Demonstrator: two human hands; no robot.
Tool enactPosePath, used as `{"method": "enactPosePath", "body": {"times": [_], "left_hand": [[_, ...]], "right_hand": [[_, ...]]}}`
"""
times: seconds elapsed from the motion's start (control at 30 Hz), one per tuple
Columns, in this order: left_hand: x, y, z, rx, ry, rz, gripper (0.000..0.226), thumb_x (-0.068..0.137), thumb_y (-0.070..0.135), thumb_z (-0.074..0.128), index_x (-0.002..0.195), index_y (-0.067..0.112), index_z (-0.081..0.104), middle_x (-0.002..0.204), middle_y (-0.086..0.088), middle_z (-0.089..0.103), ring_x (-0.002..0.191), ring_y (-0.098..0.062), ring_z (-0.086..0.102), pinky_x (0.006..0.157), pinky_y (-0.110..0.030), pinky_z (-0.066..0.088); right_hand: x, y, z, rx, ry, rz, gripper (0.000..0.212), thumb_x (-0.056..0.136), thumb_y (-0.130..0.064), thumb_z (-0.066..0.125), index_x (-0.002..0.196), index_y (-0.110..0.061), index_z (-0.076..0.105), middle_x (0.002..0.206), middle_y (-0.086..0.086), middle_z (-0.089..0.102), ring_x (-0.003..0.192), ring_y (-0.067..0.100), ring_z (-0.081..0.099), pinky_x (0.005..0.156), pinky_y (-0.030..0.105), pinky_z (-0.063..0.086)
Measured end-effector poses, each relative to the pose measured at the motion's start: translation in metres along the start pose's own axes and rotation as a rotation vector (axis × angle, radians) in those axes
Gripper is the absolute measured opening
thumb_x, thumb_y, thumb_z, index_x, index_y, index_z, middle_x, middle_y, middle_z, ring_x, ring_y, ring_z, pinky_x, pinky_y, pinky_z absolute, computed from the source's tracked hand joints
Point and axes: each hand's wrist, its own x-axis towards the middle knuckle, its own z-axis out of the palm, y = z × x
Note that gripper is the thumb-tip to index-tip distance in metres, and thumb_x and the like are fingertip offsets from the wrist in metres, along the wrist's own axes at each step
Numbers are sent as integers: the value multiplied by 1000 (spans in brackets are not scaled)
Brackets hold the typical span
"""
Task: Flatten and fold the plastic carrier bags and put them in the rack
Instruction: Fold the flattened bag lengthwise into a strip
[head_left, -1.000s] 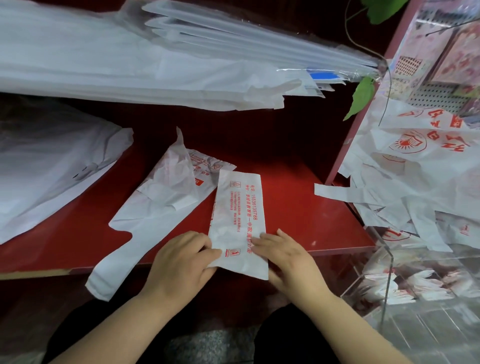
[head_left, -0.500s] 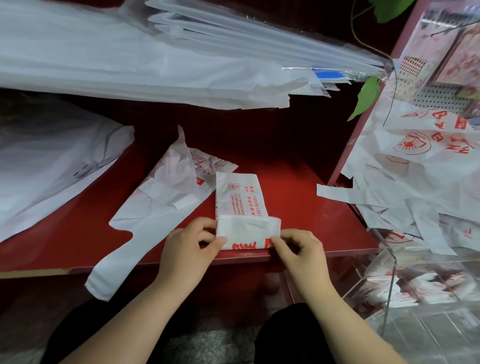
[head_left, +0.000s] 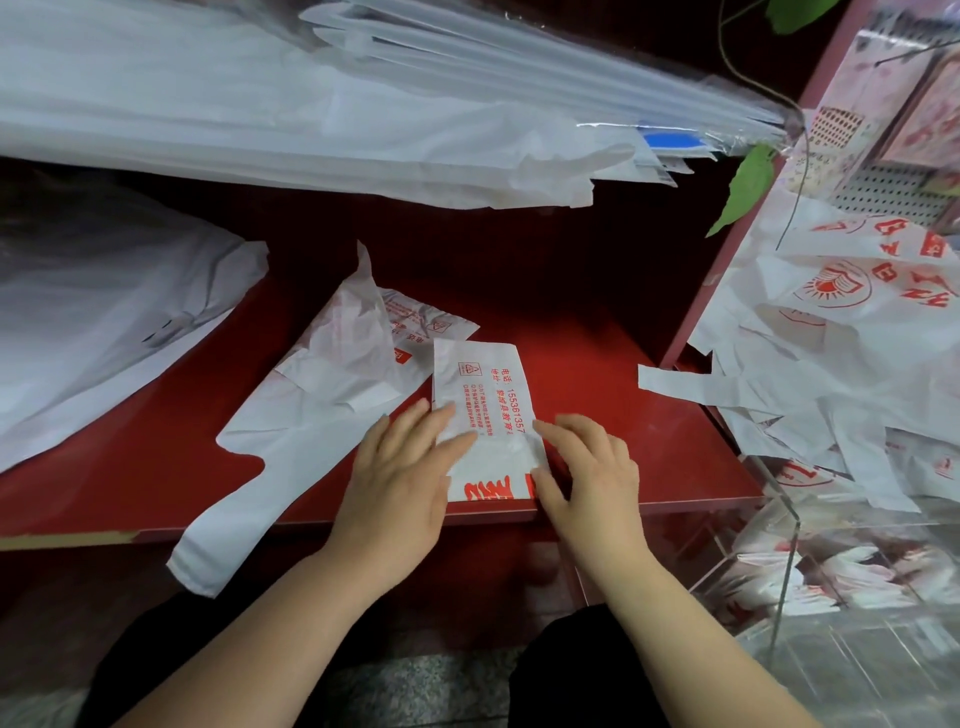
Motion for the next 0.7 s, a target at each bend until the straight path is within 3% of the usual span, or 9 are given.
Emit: {"method": "enactPosePath", "body": {"times": [0.07,0.1,0.17,0.2,0.27,0.33,0.37,0.53,0.7], "left_hand": [[0,2,-11,-2,-209,82,38,80,24,46,113,21,64,122,2,61,122,-15,49,98,-40,30],[1,2,-14,-53,-342,57,52,87,41,25,124,24,56,135,10,46,128,-4,32,105,-34,20],[-1,-4,-15,-76,-354,81,96,71,74,-14,140,28,34,141,20,15,129,6,9,108,-23,0],[-2,-4,-18,-72,-391,109,101,69,78,-15,138,28,39,142,17,22,131,4,19,108,-23,7],[-9,-4,-19,-24,-395,167,74,81,74,18,121,25,57,125,7,57,117,-5,51,97,-22,36],[-18,-8,-13,-86,-291,208,51,72,54,66,109,20,64,109,1,68,105,-9,54,91,-23,44],[-21,-10,-8,-154,-237,219,46,66,40,74,104,15,68,105,-2,69,103,-10,52,92,-24,41],[-25,-5,-3,-253,-21,135,34,72,22,46,85,9,74,91,-2,72,95,-10,52,88,-25,36],[-20,1,-8,-443,25,-153,42,73,40,45,88,13,74,85,8,68,87,-10,57,79,-15,41]], "right_hand": [[0,4,0,11,-23,-142,27,74,-18,51,93,-16,70,111,9,66,97,31,58,73,37,42],[0,6,-1,15,-74,-207,29,76,-19,47,91,-15,70,110,9,67,99,33,60,76,42,47],[-2,11,-5,-20,-150,-321,32,85,-26,42,95,-14,70,107,4,69,102,29,63,82,54,50],[-3,15,-6,-60,-187,-366,37,91,-34,38,99,-15,69,109,2,68,104,24,62,85,55,47],[-9,21,-9,-85,-278,-421,51,92,-53,31,109,-16,62,116,2,65,111,19,56,92,49,41],[-15,27,-14,-46,-313,-453,51,82,-56,44,116,-18,51,120,4,62,115,16,46,95,37,42],[-18,29,-15,-38,-306,-459,50,77,-49,48,116,-19,48,119,4,62,114,15,44,97,31,42],[-17,34,-17,-3,-167,-434,34,76,-30,50,110,-22,51,108,0,66,100,14,46,87,25,37],[-10,33,-18,203,-118,-270,31,74,-32,50,93,-19,71,95,-14,68,87,-1,43,77,20,34]]}}
